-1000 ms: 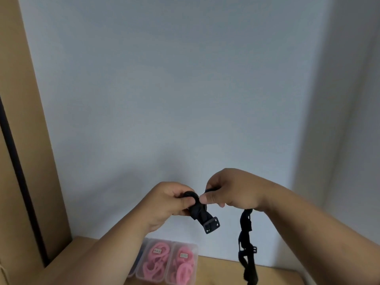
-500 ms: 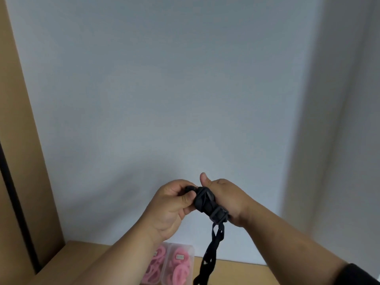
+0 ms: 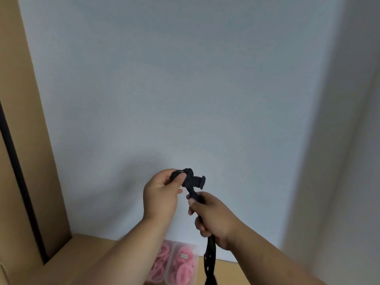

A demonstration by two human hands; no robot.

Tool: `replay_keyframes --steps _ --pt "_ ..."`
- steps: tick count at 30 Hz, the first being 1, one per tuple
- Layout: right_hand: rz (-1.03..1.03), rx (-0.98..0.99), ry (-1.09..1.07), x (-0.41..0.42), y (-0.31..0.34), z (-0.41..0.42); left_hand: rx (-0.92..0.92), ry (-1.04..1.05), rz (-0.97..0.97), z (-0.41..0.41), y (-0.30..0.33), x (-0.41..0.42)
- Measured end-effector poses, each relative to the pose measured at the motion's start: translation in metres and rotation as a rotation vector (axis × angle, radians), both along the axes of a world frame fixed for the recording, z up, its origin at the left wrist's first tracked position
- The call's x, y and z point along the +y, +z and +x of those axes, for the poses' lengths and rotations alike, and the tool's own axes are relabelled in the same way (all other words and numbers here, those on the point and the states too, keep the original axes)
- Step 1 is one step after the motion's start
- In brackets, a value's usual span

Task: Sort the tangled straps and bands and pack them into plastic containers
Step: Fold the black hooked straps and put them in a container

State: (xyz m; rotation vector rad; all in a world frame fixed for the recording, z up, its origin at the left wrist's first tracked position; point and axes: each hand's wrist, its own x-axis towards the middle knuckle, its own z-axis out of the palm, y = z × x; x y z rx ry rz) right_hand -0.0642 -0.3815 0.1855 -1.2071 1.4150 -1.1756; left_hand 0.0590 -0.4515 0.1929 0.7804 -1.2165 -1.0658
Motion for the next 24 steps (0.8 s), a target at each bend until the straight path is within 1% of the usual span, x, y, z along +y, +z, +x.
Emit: replay_keyframes --steps 1,3,4,5,6,8,11,12,14,17,19,21,24 --pt "0.002 0.176 -0.02 -0.001 0.0 0.0 -0.113 0.047 -0.046 0.003 -0.001 -0.004" --pt "-0.033 0.637 -0.073 -0.005 0.001 -0.004 -0.309 0.101 -0.144 0.006 -0.004 -0.01" --pt "-0.059 0.833 -0.097 -0.006 0.002 -0.006 -0.397 0.134 -0.202 0.007 -0.006 -0.013" --pt "-0.084 0.972 -0.12 -0.006 0.004 -0.008 -0.481 0.173 -0.267 0.008 -0.009 -0.015" --pt "-0.11 1.077 -0.129 -0.005 0.007 -0.008 -0.549 0.204 -0.32 0.009 -0.012 -0.018" --pt "-0.178 1.265 -0.079 -0.002 0.014 -0.01 -0.637 0.211 -0.366 0.009 -0.015 -0.021" --pt "-0.298 1.432 0.012 0.0 0.026 -0.019 -0.749 0.125 -0.373 0.007 -0.016 -0.023" --pt "-0.333 1.46 0.038 -0.001 0.03 -0.024 -0.755 0.073 -0.353 0.007 -0.015 -0.024" --pt "-0.41 1.463 0.077 -0.001 0.035 -0.036 -0.697 -0.079 -0.259 0.011 -0.012 -0.026" --pt "-0.555 1.355 0.125 -0.004 0.038 -0.055 -0.456 -0.297 -0.103 0.016 -0.011 -0.024" --pt "-0.626 1.221 0.127 -0.006 0.035 -0.063 -0.274 -0.381 -0.045 0.015 -0.011 -0.02" --pt "-0.652 1.043 0.102 -0.007 0.032 -0.064 -0.122 -0.443 0.006 0.013 -0.013 -0.017" --pt "-0.556 0.691 0.061 -0.008 0.029 -0.06 0.083 -0.542 0.097 0.011 -0.018 -0.014"
